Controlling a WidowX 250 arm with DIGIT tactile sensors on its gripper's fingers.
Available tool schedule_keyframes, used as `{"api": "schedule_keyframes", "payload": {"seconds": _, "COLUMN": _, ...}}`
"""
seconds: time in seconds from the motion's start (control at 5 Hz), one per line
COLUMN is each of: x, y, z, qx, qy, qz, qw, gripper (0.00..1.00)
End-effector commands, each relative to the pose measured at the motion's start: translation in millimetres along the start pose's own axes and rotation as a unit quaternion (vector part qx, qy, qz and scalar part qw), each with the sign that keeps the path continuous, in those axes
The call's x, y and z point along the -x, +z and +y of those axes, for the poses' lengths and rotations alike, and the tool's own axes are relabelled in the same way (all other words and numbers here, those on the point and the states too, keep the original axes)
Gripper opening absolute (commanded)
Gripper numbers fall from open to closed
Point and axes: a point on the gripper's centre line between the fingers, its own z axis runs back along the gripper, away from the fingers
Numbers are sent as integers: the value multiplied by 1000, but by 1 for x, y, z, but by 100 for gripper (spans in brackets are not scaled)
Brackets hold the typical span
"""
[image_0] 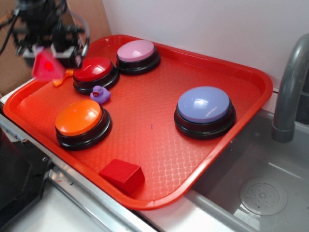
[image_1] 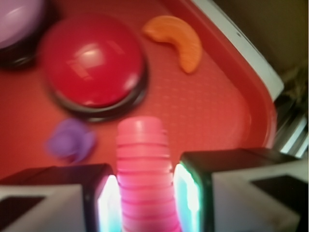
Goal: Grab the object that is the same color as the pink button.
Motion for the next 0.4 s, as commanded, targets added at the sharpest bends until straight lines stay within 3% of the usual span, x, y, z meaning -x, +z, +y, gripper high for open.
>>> {"api": "schedule_keyframes", "payload": {"seconds": 0.0, "x": -9, "y": 44, "z": -66, "qx": 41, "qy": -108, "qz": 8, "qw": 993, "gripper": 0}}
{"api": "schedule_keyframes", "payload": {"seconds": 0.2, "x": -5, "y": 38, "z": -68, "qx": 51, "qy": -101, "qz": -5, "qw": 994, "gripper": 0}}
